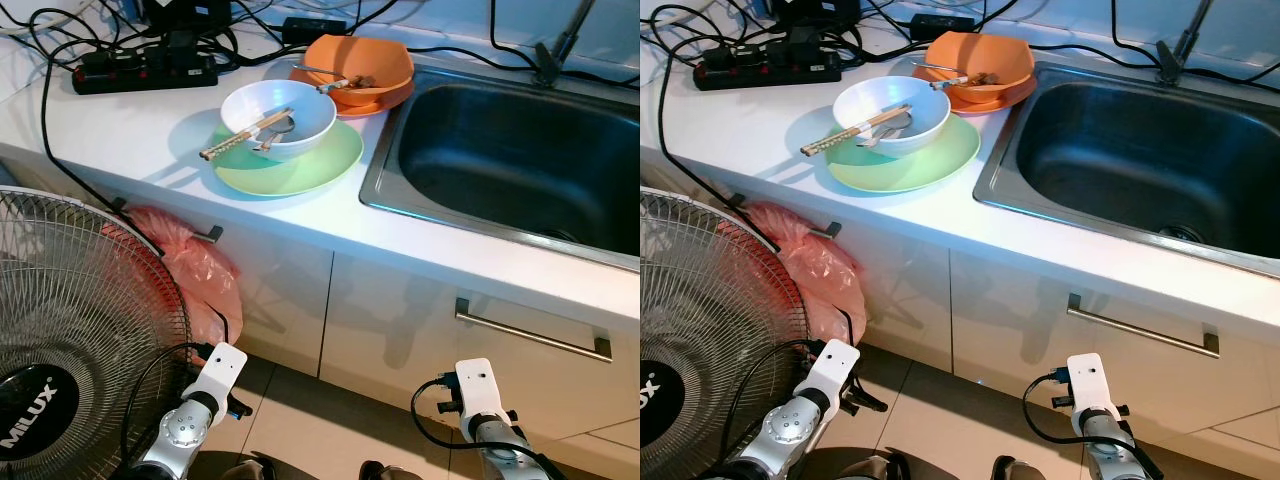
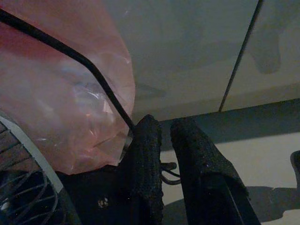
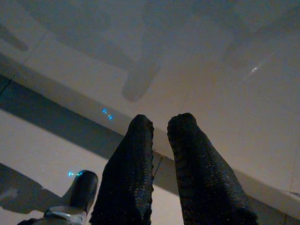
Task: Kitchen organization
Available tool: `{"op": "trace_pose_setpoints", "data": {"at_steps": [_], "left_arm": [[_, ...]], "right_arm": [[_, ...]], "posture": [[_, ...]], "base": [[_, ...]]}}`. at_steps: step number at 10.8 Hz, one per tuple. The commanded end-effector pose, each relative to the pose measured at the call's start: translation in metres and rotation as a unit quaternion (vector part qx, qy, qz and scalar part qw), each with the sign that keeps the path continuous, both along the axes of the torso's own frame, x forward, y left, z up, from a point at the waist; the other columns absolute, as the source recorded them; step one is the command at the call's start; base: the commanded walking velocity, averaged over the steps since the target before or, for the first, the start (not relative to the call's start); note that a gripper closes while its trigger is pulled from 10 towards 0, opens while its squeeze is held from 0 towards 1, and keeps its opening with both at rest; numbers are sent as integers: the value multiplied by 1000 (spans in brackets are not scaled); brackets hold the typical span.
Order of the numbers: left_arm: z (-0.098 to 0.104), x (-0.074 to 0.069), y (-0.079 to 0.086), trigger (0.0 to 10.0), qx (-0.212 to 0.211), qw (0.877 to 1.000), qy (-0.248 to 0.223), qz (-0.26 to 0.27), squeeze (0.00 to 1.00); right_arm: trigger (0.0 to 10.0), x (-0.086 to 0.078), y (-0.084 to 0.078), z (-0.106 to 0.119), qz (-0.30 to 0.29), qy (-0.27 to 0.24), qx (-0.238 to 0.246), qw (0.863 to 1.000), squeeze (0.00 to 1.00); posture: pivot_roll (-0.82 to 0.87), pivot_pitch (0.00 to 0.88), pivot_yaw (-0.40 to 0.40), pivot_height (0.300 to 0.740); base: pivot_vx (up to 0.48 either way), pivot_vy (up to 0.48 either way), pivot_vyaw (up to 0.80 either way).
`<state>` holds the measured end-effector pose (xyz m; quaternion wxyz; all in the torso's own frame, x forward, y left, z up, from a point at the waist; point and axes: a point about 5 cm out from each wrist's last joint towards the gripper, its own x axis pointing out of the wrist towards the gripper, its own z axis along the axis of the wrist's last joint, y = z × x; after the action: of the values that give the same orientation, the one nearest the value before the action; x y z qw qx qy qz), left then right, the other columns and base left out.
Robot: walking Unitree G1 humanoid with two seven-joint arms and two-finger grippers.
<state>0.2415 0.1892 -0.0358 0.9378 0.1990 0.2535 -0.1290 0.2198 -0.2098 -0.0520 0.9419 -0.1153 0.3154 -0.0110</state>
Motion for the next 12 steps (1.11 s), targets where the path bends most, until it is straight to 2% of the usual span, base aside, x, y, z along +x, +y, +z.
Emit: {"op": "trace_pose_setpoints", "data": {"at_steps": [1, 2, 5, 6, 7, 9, 12], "left_arm": [[-4, -5, 4, 10000, 3, 1000, 16, 1, 0], [-4, -4, 4, 10000, 0, 1000, 14, 8, 0], [-3, 0, -7, 10000, -62, 994, 4, 86, 0], [-2, 1, -13, 10000, -75, 993, -3, 95, 0], [-1, 2, -21, 10000, -76, 993, -14, 85, 0], [2, 4, -22, 10000, -85, 991, -33, 95, 0], [10, 2, -24, 10000, -95, 985, -94, 105, 0]], "right_arm": [[10000, -5, -3, -3, -3, 13, -1, 1000, 0], [10000, -5, -2, -4, -2, 15, 0, 1000, 0], [10000, -2, 8, -3, -3, 8, 22, 1000, 0], [10000, -1, 8, -3, -7, 5, 22, 1000, 0], [10000, -6, 0, -4, -26, 11, 8, 1000, 0], [10000, -8, -8, -3, -45, 3, 3, 999, 0], [10000, -13, -26, 3, -87, -38, -12, 995, 0]], "posture": [[11, 127, -4, 740], [11, 129, -5, 740], [9, 132, -6, 740], [9, 132, -6, 740], [5, 138, -8, 740], [3, 142, -7, 740], [-2, 154, -10, 740]], "base": [[0, 0, 0], [0, 0, 0], [0, 0, 0], [0, 0, 0], [0, 0, 0], [0, 0, 0], [0, 0, 0]]}}
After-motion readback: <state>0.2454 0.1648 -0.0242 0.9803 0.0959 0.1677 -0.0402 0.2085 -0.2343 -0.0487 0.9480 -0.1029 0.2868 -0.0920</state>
